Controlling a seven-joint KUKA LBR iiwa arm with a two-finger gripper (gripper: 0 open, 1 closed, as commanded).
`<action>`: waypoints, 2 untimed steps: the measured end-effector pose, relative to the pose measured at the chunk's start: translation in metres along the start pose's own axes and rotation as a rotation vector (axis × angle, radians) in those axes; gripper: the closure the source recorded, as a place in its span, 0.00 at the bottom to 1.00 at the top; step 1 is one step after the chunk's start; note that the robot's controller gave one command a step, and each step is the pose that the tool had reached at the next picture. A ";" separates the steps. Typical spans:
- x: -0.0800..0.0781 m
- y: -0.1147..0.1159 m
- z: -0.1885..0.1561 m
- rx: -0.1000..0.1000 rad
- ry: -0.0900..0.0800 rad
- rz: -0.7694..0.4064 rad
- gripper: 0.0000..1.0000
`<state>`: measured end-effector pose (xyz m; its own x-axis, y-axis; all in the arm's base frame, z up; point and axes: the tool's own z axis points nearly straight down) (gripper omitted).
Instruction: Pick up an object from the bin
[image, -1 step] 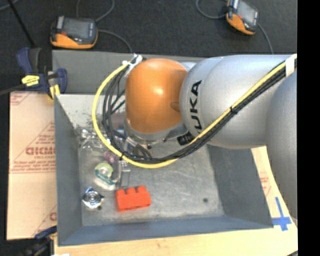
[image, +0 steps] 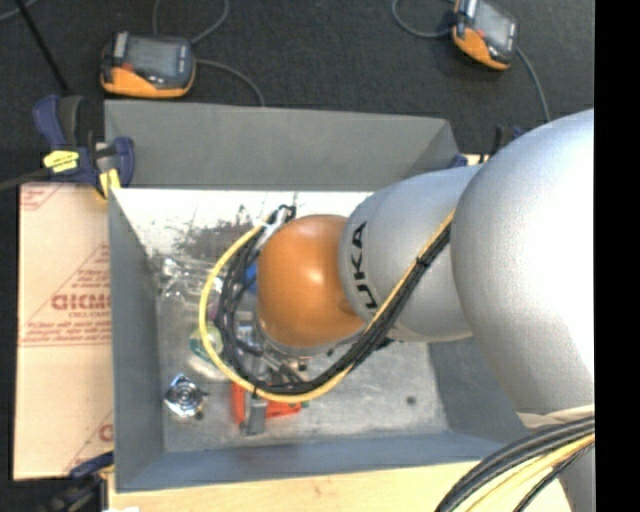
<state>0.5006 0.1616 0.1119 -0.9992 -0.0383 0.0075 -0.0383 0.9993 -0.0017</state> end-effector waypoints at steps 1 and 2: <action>-0.007 -0.015 0.042 -0.005 -0.017 0.052 0.00; -0.010 -0.014 0.036 -0.008 -0.025 0.057 1.00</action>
Offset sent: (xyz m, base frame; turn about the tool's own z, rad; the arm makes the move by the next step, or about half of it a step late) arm 0.0042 -0.0150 -0.0419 0.0513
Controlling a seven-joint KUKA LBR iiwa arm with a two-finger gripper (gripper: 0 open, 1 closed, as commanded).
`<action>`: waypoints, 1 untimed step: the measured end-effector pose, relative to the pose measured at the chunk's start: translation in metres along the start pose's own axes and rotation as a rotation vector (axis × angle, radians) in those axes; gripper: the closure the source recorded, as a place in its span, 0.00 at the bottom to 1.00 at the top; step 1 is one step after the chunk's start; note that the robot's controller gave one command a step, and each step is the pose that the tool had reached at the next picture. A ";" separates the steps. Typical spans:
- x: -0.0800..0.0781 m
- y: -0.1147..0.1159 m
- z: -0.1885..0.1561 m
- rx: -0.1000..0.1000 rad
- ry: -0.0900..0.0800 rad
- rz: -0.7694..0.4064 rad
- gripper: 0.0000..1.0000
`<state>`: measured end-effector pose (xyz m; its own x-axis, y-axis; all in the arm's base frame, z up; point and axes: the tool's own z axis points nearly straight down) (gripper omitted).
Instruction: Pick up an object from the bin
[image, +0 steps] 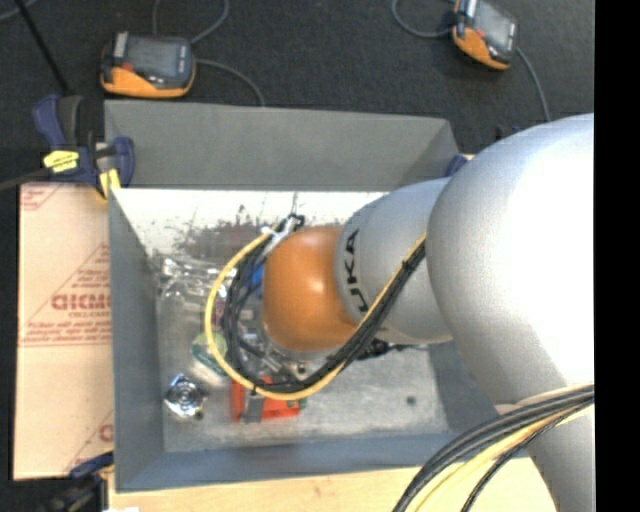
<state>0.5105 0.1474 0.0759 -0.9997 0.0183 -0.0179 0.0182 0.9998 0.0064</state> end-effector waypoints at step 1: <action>-0.008 0.004 -0.094 0.003 0.008 -0.001 1.00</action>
Offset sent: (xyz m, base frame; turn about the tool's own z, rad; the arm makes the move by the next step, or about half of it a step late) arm 0.0033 0.0033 0.0890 -0.0068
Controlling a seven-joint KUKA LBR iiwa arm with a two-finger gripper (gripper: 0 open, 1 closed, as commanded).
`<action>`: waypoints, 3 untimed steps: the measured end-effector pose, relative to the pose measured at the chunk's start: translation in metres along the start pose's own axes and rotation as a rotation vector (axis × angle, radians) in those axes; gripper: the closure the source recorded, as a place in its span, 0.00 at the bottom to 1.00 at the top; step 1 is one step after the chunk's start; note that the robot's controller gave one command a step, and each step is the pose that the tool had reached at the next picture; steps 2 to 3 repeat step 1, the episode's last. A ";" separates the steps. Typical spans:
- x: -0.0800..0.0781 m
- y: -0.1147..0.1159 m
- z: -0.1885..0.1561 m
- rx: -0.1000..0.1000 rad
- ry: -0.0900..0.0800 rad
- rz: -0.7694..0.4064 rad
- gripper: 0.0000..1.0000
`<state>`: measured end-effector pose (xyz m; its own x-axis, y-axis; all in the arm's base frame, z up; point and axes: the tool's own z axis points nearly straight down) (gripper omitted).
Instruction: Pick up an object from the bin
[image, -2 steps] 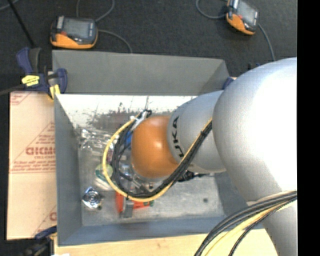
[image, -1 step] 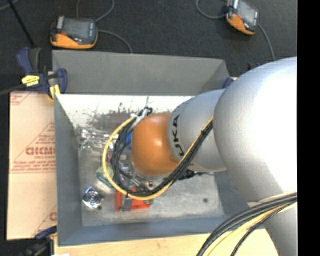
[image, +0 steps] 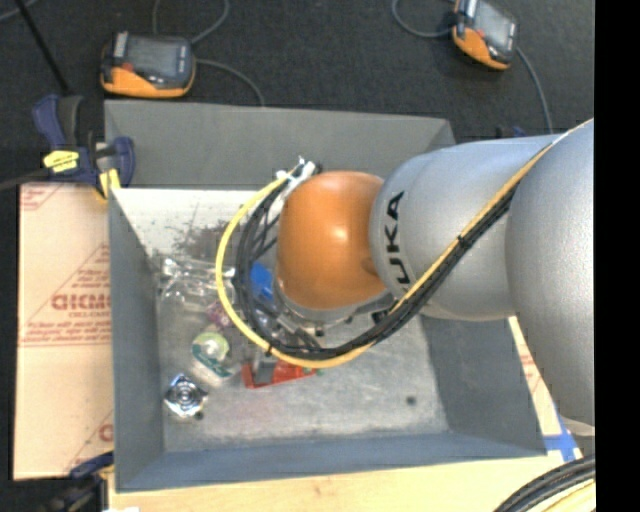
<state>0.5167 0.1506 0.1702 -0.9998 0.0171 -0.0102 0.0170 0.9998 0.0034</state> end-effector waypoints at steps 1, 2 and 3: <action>-0.036 0.026 -0.118 -0.001 -0.003 0.000 1.00; -0.036 0.026 -0.118 -0.001 -0.003 0.000 1.00; -0.036 0.026 -0.118 -0.001 -0.003 0.000 1.00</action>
Offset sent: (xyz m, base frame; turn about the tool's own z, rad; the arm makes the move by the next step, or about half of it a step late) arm 0.0324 0.0244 0.1120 0.0041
